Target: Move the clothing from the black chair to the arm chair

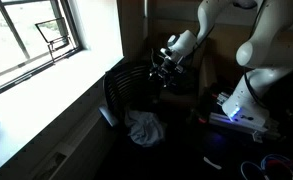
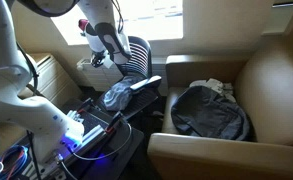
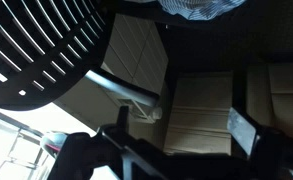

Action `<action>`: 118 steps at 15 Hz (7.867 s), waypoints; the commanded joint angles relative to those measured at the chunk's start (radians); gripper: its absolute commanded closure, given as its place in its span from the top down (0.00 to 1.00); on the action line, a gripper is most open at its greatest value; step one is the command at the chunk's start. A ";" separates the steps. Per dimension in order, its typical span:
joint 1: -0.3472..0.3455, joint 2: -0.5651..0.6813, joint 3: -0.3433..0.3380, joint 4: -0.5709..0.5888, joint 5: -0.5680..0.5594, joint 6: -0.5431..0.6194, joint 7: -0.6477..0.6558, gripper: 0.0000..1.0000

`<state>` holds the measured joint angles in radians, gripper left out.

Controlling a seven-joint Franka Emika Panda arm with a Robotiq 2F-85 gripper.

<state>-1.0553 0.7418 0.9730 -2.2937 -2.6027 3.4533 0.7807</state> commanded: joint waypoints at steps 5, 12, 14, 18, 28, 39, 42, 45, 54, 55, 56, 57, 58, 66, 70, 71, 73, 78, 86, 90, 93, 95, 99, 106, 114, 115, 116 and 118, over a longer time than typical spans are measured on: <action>0.000 0.000 0.000 0.000 0.000 0.000 0.000 1.00; -0.190 0.017 0.038 -0.074 0.154 -0.094 -0.231 1.00; -0.172 0.005 -0.034 -0.108 0.213 -0.209 -0.368 1.00; -0.185 0.091 0.017 -0.232 -0.050 -0.540 -0.338 1.00; -0.133 0.183 0.204 -0.348 0.037 -0.824 -0.437 1.00; 0.652 0.099 -0.109 0.047 0.861 -0.717 -1.098 1.00; 0.788 0.036 -0.252 0.072 0.965 -0.625 -1.117 1.00; 0.859 0.003 -0.337 0.114 1.034 -0.630 -1.189 1.00; 1.161 0.156 -0.644 0.175 1.267 -0.687 -1.192 1.00; 1.178 0.184 -0.655 0.189 1.272 -0.685 -1.191 1.00; 1.187 0.191 -0.659 0.193 1.272 -0.684 -1.191 1.00; 1.188 0.189 -0.659 0.194 1.272 -0.683 -1.191 1.00; 1.200 0.173 -0.667 0.193 1.232 -0.656 -1.157 1.00; 1.294 0.337 -0.726 0.430 0.950 -0.734 -0.839 1.00; 1.283 0.307 -0.713 0.401 0.906 -0.711 -0.792 1.00; 1.283 0.309 -0.718 0.387 0.964 -0.714 -0.858 1.00; 1.296 0.336 -0.734 0.392 1.023 -0.759 -0.921 1.00; 1.295 0.328 -0.729 0.400 0.999 -0.721 -0.879 0.75; 1.295 0.339 -0.728 0.404 1.007 -0.720 -0.888 0.23; 1.301 0.338 -0.727 0.407 1.004 -0.725 -0.884 0.00; 1.290 0.334 -0.720 0.404 1.016 -0.710 -0.885 0.00; 1.250 0.315 -0.711 0.394 1.032 -0.642 -0.881 0.00; 1.166 0.118 -0.741 0.305 0.836 -0.507 -0.585 0.00; 0.922 -0.231 -0.655 0.116 0.568 -0.371 -0.037 0.00; 0.642 -0.391 -0.491 0.136 0.308 -0.355 0.239 0.00; 0.601 -0.421 -0.500 0.142 0.295 -0.331 0.261 0.00; 0.570 -0.448 -0.492 0.137 0.299 -0.325 0.304 0.00; 0.498 -0.505 -0.506 0.138 0.331 -0.287 0.353 0.00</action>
<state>-0.4556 0.3520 0.4711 -2.1373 -2.2705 3.1144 1.0540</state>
